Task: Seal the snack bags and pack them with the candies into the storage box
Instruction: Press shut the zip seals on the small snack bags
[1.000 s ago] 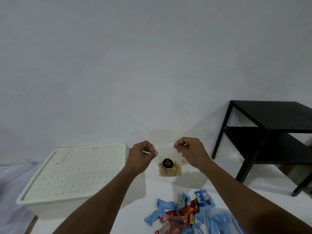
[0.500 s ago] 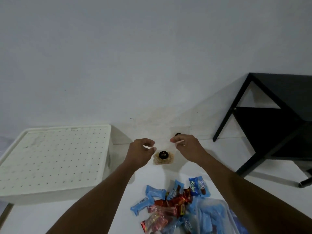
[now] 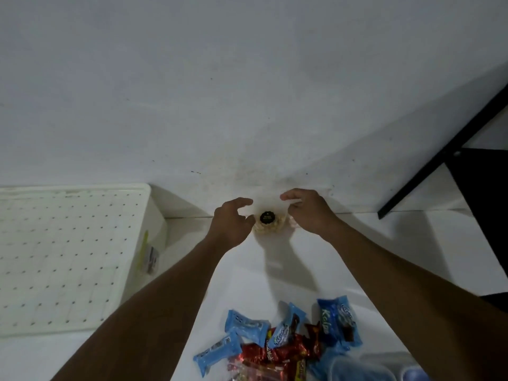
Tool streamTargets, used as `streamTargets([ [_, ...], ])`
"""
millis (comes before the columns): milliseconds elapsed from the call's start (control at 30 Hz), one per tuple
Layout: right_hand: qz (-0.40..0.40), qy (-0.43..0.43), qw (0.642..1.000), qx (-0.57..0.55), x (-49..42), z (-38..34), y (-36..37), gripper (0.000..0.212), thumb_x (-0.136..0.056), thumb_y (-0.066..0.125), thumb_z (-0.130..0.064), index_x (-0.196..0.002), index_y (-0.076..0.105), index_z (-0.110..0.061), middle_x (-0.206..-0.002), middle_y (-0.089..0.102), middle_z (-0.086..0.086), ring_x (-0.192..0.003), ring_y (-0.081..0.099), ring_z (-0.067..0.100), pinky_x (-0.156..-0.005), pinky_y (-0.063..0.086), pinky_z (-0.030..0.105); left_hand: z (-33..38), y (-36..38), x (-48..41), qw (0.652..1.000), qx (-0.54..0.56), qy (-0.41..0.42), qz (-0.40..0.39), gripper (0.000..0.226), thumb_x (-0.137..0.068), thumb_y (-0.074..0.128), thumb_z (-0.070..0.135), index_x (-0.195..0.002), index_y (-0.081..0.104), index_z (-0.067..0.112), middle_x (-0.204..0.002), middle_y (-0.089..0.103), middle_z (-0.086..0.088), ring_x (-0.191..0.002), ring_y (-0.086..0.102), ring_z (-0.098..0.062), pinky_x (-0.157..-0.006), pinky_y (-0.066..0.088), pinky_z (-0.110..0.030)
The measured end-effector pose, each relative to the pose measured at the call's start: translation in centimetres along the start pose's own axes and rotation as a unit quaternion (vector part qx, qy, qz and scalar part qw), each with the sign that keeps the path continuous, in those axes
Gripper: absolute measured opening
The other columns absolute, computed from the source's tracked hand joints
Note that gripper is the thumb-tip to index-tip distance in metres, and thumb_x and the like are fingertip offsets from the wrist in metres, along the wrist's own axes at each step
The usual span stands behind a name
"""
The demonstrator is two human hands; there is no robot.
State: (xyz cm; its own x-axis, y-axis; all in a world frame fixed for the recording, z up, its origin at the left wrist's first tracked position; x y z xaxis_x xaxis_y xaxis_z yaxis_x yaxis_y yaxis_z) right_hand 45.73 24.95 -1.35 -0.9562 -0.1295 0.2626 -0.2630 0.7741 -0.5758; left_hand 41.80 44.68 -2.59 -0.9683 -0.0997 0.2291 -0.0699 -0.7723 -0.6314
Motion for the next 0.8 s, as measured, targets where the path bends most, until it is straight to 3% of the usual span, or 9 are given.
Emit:
streamTargets([
  [133,0.015,-0.012,1.0,-0.009,0.3,0.3,0.3,0.039,-0.09,0.05,-0.003,-0.121,0.064,-0.021,-0.133,0.059,0.001,-0.117,0.059,0.019,-0.092,0.048,0.026,0.1,0.6,-0.1,1.0,-0.011,-0.01,-0.009,0.045,-0.089,0.07,0.023,-0.133,0.059,0.024,-0.125,0.069,-0.002,-0.102,0.07,-0.015,-0.081,0.039,-0.011],
  [267,0.066,-0.008,0.998,0.001,3.2,0.6,0.4,0.033,-0.089,0.054,-0.003,-0.116,0.066,-0.017,-0.124,0.059,0.006,-0.11,0.059,0.019,-0.088,0.044,0.023,-0.2,1.1,2.4,0.998,-0.03,-0.008,-0.047,0.046,-0.088,0.071,0.027,-0.132,0.059,0.025,-0.138,0.06,0.002,-0.102,0.07,-0.017,-0.095,0.043,-0.021],
  [367,0.046,0.014,0.999,-0.011,6.5,0.7,0.9,0.025,-0.089,0.056,-0.005,-0.106,0.069,-0.016,-0.114,0.066,0.003,-0.105,0.059,0.016,-0.088,0.044,0.024,-0.5,1.1,5.8,0.996,-0.038,-0.016,-0.081,0.047,-0.088,0.071,0.034,-0.133,0.058,0.028,-0.139,0.057,0.0,-0.12,0.06,-0.02,-0.102,0.042,-0.026],
  [433,0.02,0.041,0.999,-0.028,9.4,0.9,1.7,0.022,-0.088,0.055,-0.007,-0.099,0.069,-0.02,-0.105,0.067,0.002,-0.097,0.062,0.02,-0.086,0.05,0.03,-0.8,0.9,8.6,0.994,-0.036,-0.022,-0.102,0.047,-0.089,0.07,0.036,-0.133,0.057,0.027,-0.135,0.059,-0.001,-0.12,0.058,-0.021,-0.094,0.045,-0.025],
  [500,-0.009,0.064,0.997,-0.038,12.6,1.2,2.9,0.021,-0.088,0.055,-0.007,-0.096,0.068,-0.021,-0.093,0.065,0.0,-0.092,0.065,0.024,-0.077,0.053,0.032,-1.5,0.8,11.7,0.992,-0.021,-0.033,-0.119,0.043,-0.089,0.071,0.035,-0.129,0.06,0.024,-0.126,0.063,-0.001,-0.106,0.061,-0.018,-0.082,0.047,-0.022],
  [567,-0.031,0.079,0.995,-0.046,16.1,1.8,4.6,0.019,-0.088,0.056,-0.006,-0.096,0.069,-0.018,-0.083,0.063,-0.002,-0.086,0.067,0.025,-0.066,0.05,0.029,-2.6,1.0,15.1,0.989,-0.003,-0.045,-0.142,0.038,-0.088,0.072,0.031,-0.124,0.064,0.022,-0.115,0.069,-0.002,-0.087,0.063,-0.014,-0.071,0.047,-0.017],
  [633,-0.048,0.094,0.994,-0.04,19.7,2.5,6.6,0.019,-0.089,0.055,-0.005,-0.1,0.069,-0.013,-0.079,0.062,-0.003,-0.073,0.064,0.019,-0.058,0.045,0.023,-4.2,1.3,18.6,0.985,-0.016,-0.051,-0.167,0.037,-0.087,0.073,0.027,-0.123,0.065,0.019,-0.109,0.072,-0.003,-0.082,0.063,-0.012,-0.067,0.047,-0.015],
  [733,-0.052,0.116,0.992,-0.001,24.5,4.3,9.6,0.021,-0.088,0.056,-0.004,-0.102,0.07,-0.01,-0.089,0.065,-0.001,-0.079,0.062,0.014,-0.068,0.05,0.024,-6.9,1.9,23.1,0.98,-0.059,-0.049,-0.184,0.04,-0.082,0.072,0.029,-0.119,0.067,0.015,-0.113,0.07,-0.001,-0.1,0.066,-0.016,-0.09,0.051,-0.025],
  [800,-0.045,0.14,0.989,0.002,27.1,5.6,11.4,0.018,-0.087,0.059,-0.005,-0.099,0.07,-0.01,-0.093,0.065,0.002,-0.087,0.062,0.018,-0.072,0.049,0.027,-8.3,2.3,25.2,0.976,-0.085,-0.046,-0.194,0.031,-0.087,0.07,0.025,-0.115,0.068,0.013,-0.111,0.069,0.002,-0.106,0.066,-0.018,-0.093,0.05,-0.026],
])
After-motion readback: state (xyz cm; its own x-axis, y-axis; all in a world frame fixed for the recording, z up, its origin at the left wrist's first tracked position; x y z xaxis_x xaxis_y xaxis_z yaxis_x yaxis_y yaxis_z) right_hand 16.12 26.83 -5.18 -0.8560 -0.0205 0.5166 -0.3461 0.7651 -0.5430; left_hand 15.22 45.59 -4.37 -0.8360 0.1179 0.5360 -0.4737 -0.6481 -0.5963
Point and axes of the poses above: each hand's wrist, its own x-axis away from the middle knuckle, its own y-axis out of the palm, z = x × y, the point moved 2 cm from there along -x, towards the middle knuckle
